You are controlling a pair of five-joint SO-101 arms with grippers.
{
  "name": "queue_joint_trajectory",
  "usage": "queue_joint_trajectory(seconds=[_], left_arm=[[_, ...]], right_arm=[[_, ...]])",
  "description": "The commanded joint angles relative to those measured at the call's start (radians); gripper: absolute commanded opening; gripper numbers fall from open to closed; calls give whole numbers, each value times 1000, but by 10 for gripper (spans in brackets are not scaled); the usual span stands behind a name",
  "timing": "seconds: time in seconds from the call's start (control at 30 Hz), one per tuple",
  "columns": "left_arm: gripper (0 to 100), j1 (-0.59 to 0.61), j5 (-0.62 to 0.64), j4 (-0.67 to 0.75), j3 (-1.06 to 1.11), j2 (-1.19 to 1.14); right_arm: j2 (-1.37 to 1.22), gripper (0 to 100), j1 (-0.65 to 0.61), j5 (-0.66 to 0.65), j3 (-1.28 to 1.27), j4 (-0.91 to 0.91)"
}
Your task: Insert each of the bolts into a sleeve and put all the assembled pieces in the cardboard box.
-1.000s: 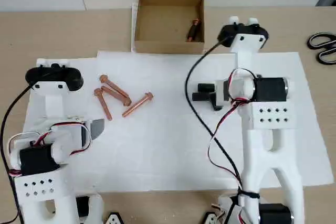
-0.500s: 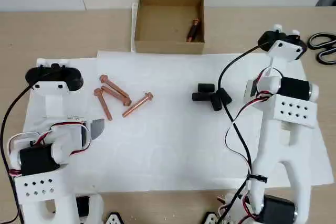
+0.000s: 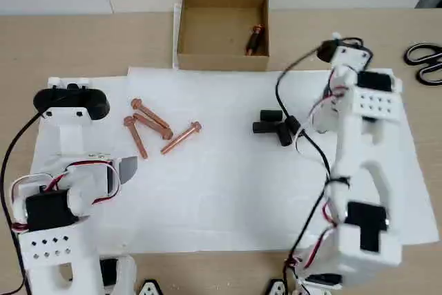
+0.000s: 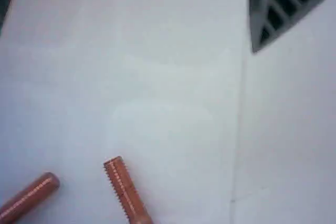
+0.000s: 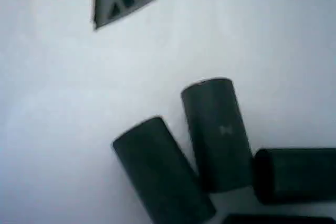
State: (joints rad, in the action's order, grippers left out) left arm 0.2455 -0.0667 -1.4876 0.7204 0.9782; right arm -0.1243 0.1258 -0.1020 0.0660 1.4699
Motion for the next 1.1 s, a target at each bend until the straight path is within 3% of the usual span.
queue_joint_trajectory(seconds=[0.0, 0.27, 1.07], left_arm=[[291, 2, 31, 11, -1, 3], [291, 5, 46, 55, 65, 8], [291, 5, 49, 83, 99, 8]], right_arm=[[-65, 386, -28, -14, 232, 97], [-170, 145, -91, -49, 347, 125], [-346, 140, -156, -195, 358, 1]])
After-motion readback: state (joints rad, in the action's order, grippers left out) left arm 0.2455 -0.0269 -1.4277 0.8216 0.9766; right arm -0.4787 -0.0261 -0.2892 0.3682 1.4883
